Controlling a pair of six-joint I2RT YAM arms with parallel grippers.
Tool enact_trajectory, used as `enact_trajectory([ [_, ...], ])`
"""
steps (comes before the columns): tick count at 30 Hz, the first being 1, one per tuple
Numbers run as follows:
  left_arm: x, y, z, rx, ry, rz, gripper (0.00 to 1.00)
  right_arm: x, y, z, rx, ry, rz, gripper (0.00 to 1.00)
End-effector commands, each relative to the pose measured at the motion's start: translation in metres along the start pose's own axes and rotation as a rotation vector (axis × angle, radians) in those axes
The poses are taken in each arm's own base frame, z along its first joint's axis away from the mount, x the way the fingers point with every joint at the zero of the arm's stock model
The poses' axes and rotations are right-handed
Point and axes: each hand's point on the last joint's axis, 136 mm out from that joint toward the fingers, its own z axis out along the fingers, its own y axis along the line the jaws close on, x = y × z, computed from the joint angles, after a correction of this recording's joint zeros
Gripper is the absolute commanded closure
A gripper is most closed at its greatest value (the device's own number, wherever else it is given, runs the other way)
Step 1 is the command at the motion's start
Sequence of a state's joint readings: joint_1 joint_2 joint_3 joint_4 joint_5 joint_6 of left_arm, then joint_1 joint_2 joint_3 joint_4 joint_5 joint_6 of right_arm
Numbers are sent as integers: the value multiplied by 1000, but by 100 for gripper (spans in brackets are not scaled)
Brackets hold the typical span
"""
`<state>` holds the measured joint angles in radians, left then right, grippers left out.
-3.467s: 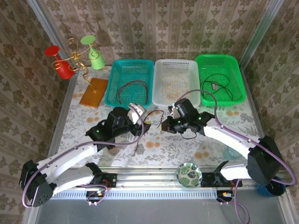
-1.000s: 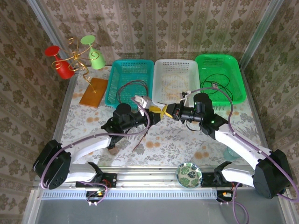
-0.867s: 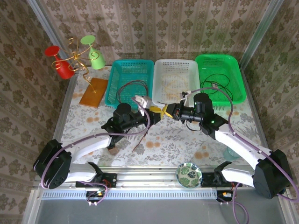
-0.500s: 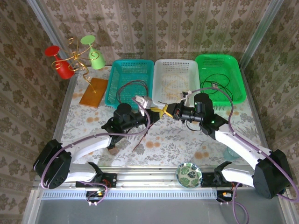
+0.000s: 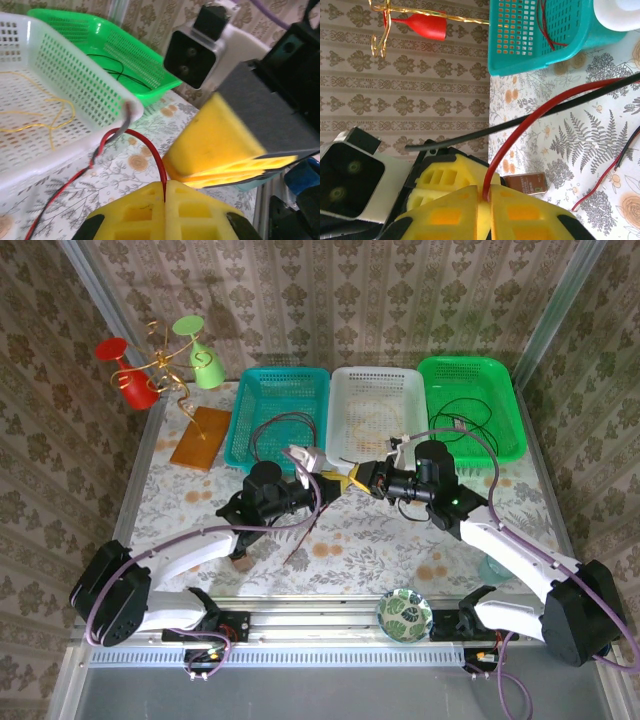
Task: Untangle the cables
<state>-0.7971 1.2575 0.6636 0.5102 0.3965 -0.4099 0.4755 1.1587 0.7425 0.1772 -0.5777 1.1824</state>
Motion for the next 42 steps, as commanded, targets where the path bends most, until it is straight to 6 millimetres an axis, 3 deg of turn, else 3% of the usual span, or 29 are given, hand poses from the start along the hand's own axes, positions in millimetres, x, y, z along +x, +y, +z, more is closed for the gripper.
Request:
enact_trajectory([
  [1,-21,-2,-4,-20,-32,39,100,3,8,-7,-34,1,-23,81],
  [10,-19,-2,-8,-25,-26,46,100,0,4,-23,20,-12,-99,74],
  [15,-19,-3,-8,-22,-24,50,100,-13,0,-47,238,-54,-416,68],
  [18,-21,-3,-8,-21,-25,53,100,-22,-1,-51,325,-47,-577,58],
  [22,-22,-5,-9,-17,-24,57,100,-29,-3,-44,400,4,-788,50],
  [26,-22,-4,-10,-19,-24,59,100,-30,7,-30,352,69,-922,44],
  [36,-26,-6,-8,-13,-21,60,100,-17,27,8,254,186,-987,37],
  [42,-28,-8,-8,-10,-22,61,100,-33,27,22,298,131,-983,37],
])
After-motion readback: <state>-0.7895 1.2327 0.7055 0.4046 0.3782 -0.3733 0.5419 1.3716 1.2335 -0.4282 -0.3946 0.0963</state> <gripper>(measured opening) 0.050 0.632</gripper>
